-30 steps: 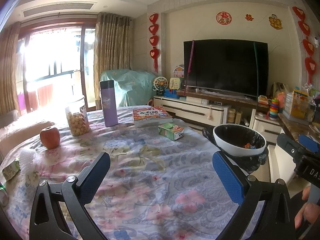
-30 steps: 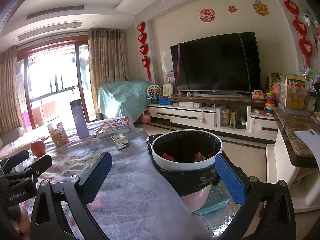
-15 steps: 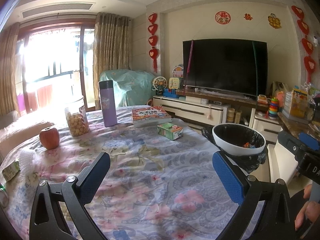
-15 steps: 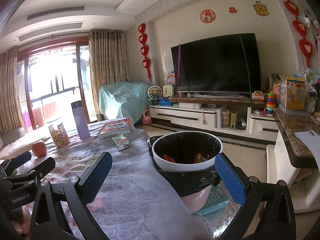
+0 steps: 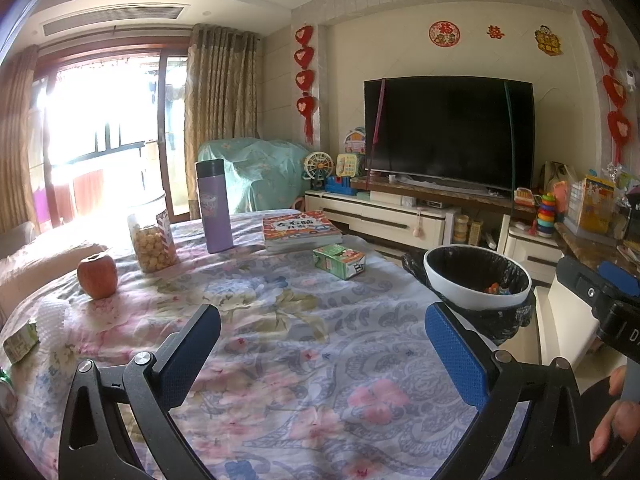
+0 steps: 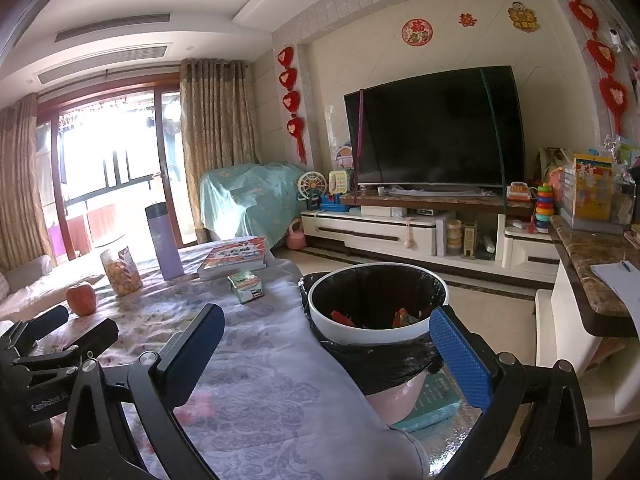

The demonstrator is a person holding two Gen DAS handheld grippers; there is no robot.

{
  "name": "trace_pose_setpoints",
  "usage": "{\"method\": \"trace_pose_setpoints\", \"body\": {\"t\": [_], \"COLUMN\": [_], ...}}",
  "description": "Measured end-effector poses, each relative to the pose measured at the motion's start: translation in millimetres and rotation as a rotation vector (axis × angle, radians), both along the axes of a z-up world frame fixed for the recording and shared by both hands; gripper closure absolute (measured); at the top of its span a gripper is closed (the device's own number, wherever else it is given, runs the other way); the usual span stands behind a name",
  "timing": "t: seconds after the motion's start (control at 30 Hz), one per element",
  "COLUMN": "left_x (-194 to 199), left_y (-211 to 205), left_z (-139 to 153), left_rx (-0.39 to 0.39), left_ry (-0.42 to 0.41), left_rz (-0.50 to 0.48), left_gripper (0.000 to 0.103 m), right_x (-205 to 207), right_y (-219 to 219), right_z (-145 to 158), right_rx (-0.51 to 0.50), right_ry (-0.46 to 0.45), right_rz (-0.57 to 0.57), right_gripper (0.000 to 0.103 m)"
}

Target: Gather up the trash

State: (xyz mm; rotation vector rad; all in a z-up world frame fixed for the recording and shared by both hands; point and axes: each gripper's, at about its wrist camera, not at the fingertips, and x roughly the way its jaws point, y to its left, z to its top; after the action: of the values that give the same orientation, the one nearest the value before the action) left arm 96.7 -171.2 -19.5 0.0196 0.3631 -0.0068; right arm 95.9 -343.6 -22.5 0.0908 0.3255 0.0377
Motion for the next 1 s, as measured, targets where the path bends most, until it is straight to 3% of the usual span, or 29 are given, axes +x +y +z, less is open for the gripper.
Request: {"method": "trace_pose_setpoints", "body": {"t": [1.0], "left_x": [6.8], "left_y": [3.3], "left_z": [-5.6], "left_rx": [0.000], "left_ry": [0.022], "left_rz": [-0.002], "left_gripper": [0.000], "right_x": [9.5], "right_y": [3.8], "right_z": [-6.1], "right_rx": [-0.006], "right_ry": [0.042], "right_rz": [0.024], "right_gripper": [0.000]}}
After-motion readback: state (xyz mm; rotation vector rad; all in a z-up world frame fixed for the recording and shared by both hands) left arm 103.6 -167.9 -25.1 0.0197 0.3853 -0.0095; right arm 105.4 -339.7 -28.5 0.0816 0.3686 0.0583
